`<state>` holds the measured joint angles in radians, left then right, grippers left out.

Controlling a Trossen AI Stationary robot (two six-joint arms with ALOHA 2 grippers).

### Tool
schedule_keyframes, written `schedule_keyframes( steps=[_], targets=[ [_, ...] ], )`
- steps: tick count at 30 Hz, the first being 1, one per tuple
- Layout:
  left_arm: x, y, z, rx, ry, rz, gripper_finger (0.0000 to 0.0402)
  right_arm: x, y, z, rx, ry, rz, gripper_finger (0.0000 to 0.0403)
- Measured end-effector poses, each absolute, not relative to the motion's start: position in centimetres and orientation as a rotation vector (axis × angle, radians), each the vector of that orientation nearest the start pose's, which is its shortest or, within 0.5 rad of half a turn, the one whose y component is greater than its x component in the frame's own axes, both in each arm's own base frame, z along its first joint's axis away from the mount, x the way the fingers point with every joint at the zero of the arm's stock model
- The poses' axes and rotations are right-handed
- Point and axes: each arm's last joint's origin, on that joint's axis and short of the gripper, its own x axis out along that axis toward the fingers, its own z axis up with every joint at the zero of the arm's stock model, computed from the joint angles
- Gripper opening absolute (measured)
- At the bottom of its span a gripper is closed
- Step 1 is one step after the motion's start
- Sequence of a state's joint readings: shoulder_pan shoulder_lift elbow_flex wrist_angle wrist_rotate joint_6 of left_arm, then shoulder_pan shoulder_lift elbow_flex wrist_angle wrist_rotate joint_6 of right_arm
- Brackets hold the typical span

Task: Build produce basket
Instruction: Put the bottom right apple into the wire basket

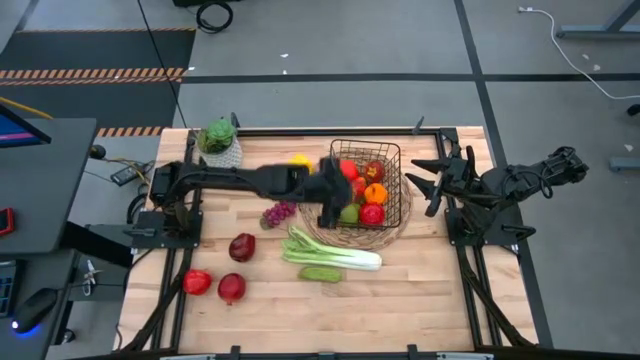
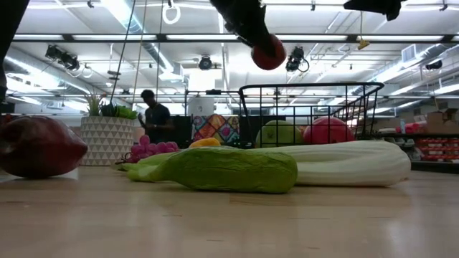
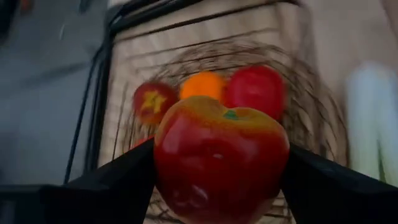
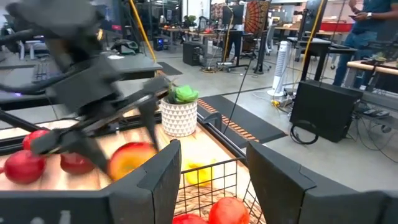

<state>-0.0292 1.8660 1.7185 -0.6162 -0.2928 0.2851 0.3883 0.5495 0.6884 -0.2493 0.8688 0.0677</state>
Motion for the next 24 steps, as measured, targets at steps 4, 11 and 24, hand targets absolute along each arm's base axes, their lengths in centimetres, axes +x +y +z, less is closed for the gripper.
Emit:
schedule_keyframes(
  steps=[4,11,24],
  targets=[
    [41.7,-3.1,31.3,0.662,0.778,0.056,0.0311,11.5,2.3,32.5,-0.006,0.077,-0.474,0.0188],
    [41.6,-5.1,31.3,1.0,0.772,-0.094,0.0313,11.5,2.3,32.4,-0.026,0.091,-0.474,0.0188],
    [43.7,-2.2,29.5,0.85,0.733,-0.069,0.0314,11.5,2.3,32.5,-0.022,0.086,-0.452,0.0188]
  ],
)
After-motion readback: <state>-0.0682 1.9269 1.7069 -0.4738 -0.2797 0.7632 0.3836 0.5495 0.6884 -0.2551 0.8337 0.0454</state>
